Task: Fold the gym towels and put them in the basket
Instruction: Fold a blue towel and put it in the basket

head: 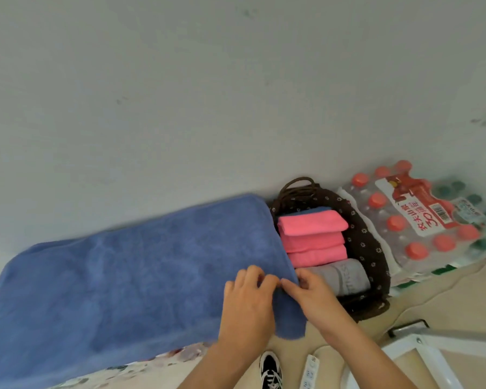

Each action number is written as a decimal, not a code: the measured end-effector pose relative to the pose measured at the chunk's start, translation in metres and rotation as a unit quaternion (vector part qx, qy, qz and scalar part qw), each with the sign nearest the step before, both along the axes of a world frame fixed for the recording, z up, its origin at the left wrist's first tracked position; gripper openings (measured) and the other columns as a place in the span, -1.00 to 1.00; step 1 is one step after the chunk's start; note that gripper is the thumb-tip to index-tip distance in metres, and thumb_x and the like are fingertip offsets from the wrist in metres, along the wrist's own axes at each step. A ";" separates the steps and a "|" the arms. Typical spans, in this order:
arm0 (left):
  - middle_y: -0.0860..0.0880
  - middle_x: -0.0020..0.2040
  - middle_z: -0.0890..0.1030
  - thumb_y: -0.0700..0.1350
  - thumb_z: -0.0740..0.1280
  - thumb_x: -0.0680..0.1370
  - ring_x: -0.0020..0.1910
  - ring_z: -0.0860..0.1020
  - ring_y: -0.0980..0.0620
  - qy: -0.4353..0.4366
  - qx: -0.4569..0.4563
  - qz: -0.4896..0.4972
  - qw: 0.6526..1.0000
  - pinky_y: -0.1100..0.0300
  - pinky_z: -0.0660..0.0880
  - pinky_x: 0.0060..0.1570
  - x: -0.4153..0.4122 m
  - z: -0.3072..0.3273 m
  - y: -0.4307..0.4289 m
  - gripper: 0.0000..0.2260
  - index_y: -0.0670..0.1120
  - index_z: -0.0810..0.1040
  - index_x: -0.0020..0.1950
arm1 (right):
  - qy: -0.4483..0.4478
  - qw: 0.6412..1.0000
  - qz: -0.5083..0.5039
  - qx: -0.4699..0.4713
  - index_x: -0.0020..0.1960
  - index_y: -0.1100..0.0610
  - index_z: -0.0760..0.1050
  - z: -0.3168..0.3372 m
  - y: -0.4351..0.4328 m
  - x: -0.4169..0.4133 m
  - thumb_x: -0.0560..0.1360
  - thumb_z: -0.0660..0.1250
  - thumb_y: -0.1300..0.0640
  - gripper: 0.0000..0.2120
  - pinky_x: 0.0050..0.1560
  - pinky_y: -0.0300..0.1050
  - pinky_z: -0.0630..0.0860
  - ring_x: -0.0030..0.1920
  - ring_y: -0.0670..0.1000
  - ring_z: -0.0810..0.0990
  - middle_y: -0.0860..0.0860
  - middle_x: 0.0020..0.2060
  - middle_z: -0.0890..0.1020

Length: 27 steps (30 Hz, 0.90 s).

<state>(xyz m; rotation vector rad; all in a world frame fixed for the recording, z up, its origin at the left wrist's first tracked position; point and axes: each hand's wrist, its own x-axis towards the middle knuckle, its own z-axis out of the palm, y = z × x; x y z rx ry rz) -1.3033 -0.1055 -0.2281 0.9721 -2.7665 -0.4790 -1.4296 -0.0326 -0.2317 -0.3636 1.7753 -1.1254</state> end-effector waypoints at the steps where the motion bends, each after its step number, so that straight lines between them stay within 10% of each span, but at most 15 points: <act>1: 0.11 -0.17 0.44 -0.09 0.13 0.33 -0.23 0.46 0.05 0.006 0.016 -0.003 1.000 0.20 0.26 -0.32 -0.002 0.001 0.009 -0.75 0.10 0.51 -0.08 | -0.019 1.000 -0.015 -0.011 -0.04 0.21 0.54 -0.001 0.000 0.000 0.53 0.34 0.20 -0.93 -0.08 -0.03 0.58 -0.13 0.04 0.66 0.13 -0.17 0.69; 9: 0.12 0.25 0.33 0.27 0.17 0.30 0.20 0.34 0.07 -0.088 0.069 -0.057 0.992 0.08 0.29 0.23 -0.010 0.028 0.034 -0.16 0.03 0.04 0.53 | -0.144 0.983 -0.108 -0.042 -0.08 0.25 0.48 -0.002 -0.001 -0.005 0.55 0.29 0.24 -0.93 -0.28 -0.04 0.52 -0.31 0.06 0.57 0.15 -0.33 0.59; 14: 0.09 -0.02 0.51 0.00 0.24 0.37 -0.11 0.48 0.07 0.020 0.047 0.002 0.999 0.17 0.46 0.00 -0.012 0.014 0.043 -0.59 0.01 0.43 0.22 | -0.194 0.970 -0.131 -0.062 -0.22 0.15 0.41 -0.001 -0.006 -0.003 0.52 0.23 0.33 -0.83 -0.57 -0.20 0.31 -0.54 -0.05 0.39 0.03 -0.52 0.45; 19: 0.13 -0.38 0.49 -0.03 0.17 0.40 -0.45 0.43 0.10 0.061 0.041 0.051 0.996 0.27 0.25 -0.45 -0.012 0.019 0.036 -0.91 0.04 0.36 -0.12 | -0.209 0.971 -0.110 -0.034 -0.37 0.08 0.32 -0.001 -0.010 -0.010 0.43 0.28 0.29 -0.74 -0.54 -0.21 0.19 -0.52 -0.04 0.30 0.01 -0.52 0.36; 27: 0.06 -0.50 0.45 0.03 0.13 0.54 -0.55 0.38 0.06 0.051 0.050 0.035 0.997 0.30 0.19 -0.52 -0.008 0.022 0.023 -0.74 0.01 0.35 -0.34 | -0.052 0.998 -0.019 0.010 -0.28 0.16 0.51 0.015 -0.064 -0.041 0.49 0.30 0.24 -0.83 -0.34 -0.15 0.41 -0.38 0.03 0.48 0.04 -0.42 0.54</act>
